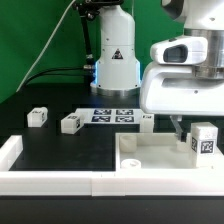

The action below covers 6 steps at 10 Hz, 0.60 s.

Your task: Assemble one leg

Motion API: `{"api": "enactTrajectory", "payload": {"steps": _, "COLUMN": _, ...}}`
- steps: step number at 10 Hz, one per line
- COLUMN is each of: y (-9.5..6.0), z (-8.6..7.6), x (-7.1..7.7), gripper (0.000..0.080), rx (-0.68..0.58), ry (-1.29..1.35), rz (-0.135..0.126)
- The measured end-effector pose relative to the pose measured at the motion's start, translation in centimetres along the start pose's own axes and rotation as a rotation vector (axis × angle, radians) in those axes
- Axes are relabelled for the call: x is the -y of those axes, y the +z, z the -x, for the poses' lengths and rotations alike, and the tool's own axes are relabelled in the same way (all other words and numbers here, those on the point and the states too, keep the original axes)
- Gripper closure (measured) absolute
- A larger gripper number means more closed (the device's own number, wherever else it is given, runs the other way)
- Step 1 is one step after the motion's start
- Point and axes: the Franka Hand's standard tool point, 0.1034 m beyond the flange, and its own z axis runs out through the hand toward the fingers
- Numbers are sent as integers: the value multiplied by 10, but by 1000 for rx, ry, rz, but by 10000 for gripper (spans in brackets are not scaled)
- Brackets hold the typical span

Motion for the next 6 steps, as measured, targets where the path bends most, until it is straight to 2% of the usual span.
{"api": "enactTrajectory", "payload": {"steps": 1, "y": 0, "z": 0, "x": 0, "gripper": 508, "rx": 0, "ry": 26, "rz": -1}}
{"api": "enactTrajectory", "payload": {"steps": 3, "y": 0, "z": 0, "x": 0, "gripper": 508, "rx": 0, "ry": 55, "rz": 0}}
{"api": "enactTrajectory", "payload": {"steps": 4, "y": 0, "z": 1, "x": 0, "gripper": 508, "rx": 7, "ry": 211, "rz": -1}}
{"api": "enactTrajectory", "payload": {"steps": 6, "y": 2, "z": 0, "x": -2, "gripper": 508, "rx": 34, "ry": 536, "rz": 15}}
